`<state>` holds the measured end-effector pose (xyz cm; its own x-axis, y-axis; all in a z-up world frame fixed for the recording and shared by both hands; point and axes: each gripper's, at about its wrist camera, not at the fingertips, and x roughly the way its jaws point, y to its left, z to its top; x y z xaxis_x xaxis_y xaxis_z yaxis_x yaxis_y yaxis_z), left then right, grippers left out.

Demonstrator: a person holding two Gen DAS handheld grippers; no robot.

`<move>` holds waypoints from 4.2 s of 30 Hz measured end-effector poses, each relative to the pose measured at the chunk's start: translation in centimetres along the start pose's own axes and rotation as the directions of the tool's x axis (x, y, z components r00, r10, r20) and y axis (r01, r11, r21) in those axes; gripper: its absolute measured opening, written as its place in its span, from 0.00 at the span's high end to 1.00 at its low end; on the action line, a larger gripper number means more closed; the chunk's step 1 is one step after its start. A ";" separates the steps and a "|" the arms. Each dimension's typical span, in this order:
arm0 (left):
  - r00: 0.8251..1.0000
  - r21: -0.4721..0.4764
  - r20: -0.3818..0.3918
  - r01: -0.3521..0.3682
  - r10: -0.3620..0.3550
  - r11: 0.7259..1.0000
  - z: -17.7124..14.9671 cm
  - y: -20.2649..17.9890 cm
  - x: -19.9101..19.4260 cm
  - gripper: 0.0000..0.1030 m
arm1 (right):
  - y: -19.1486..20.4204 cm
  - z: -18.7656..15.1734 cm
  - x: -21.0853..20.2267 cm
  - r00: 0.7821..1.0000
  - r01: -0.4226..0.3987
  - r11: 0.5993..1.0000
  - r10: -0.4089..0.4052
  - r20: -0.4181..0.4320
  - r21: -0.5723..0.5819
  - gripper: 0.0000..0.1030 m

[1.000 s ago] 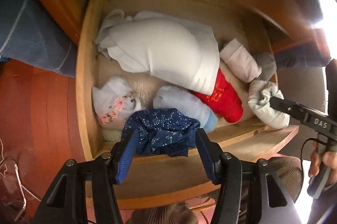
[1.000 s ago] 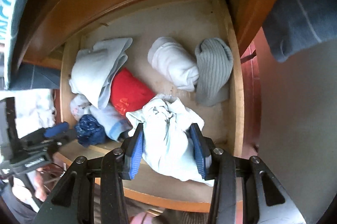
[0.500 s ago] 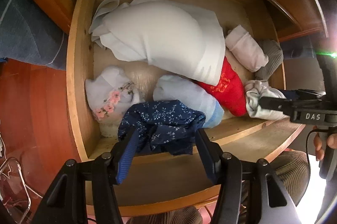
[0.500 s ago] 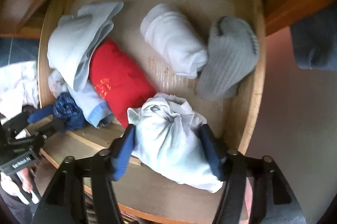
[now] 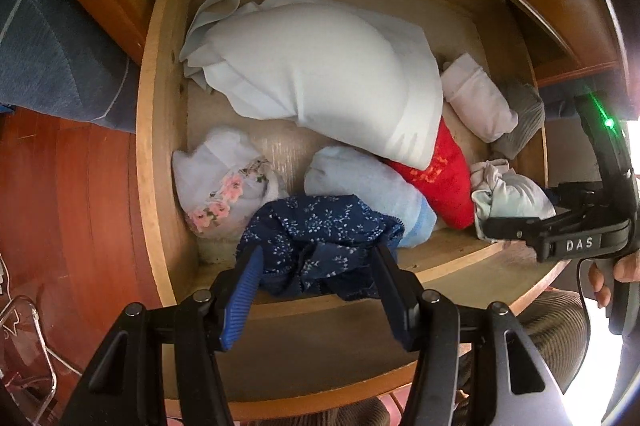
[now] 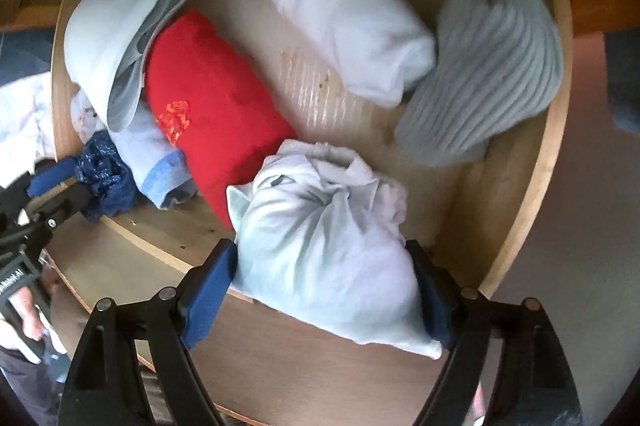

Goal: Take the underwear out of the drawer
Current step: 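Close the left gripper on dark blue floral underwear while the right holds the pale bundle, then lift the dark blue floral underwear up over the white box with the left gripper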

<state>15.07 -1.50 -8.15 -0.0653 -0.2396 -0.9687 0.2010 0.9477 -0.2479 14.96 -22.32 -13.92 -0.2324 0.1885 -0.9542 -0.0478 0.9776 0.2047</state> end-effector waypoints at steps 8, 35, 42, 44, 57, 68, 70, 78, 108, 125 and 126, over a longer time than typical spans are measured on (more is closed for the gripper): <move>0.999 0.002 -0.026 -0.022 0.022 1.000 0.5 -0.6 0.1 0.44 | -0.4 -2.6 -1.9 0.989 0.027 0.999 -0.029 0.147 0.018 0.48; 0.984 -0.007 -0.159 -0.087 0.085 0.996 2.2 -2.7 4.2 0.55 | 0.0 -8.2 -7.5 0.882 -0.155 0.986 0.115 0.457 0.052 0.47; 0.991 0.006 -0.105 -0.083 0.083 0.997 0.6 -4.0 4.2 0.83 | -0.2 -8.9 -8.3 0.866 -0.140 0.988 0.089 0.492 0.067 0.47; 0.994 -0.008 -0.082 -0.071 0.070 0.997 0.3 -3.9 3.6 0.89 | -0.2 -9.1 -8.6 0.858 -0.133 0.988 0.079 0.507 0.072 0.47; 0.999 -0.021 0.054 -0.008 0.009 1.000 -1.1 -3.5 -1.7 0.91 | 1.3 -9.9 -9.1 0.856 0.023 0.997 -0.058 0.514 0.074 0.47; 0.984 0.017 0.178 0.003 -0.006 1.000 -3.0 -4.0 -6.9 0.91 | 1.2 -11.9 -9.0 0.854 0.098 0.992 -0.123 0.506 0.074 0.47; 0.980 0.020 0.199 -0.001 -0.003 1.000 -3.3 -4.2 -7.5 0.91 | 1.1 -12.1 -9.1 0.849 0.110 0.991 -0.134 0.511 0.077 0.47; 0.959 0.050 0.283 0.005 -0.019 0.999 -4.7 -4.7 -10.5 0.91 | 0.8 -12.4 -9.0 0.840 0.113 0.990 -0.140 0.524 0.082 0.47; 0.763 0.113 0.647 -0.074 -0.017 0.991 -4.7 -8.3 -31.3 0.91 | 1.1 -12.3 -8.7 0.838 0.148 0.986 -0.167 0.519 0.078 0.47; 0.717 0.100 0.695 -0.159 0.046 0.982 5.4 -11.1 -33.5 0.91 | 1.1 -12.3 -8.7 0.839 0.144 0.986 -0.164 0.519 0.079 0.47; 0.718 0.095 0.694 -0.164 0.053 0.982 5.9 -11.1 -33.2 0.91 | 1.1 -12.3 -8.7 0.839 0.143 0.987 -0.163 0.518 0.079 0.47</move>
<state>20.81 -5.28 26.68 0.6423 -0.2682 -0.7180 0.3005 0.9499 -0.0859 4.99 -24.07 -2.73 0.3162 0.0468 -0.9475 -0.0039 0.9988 0.0480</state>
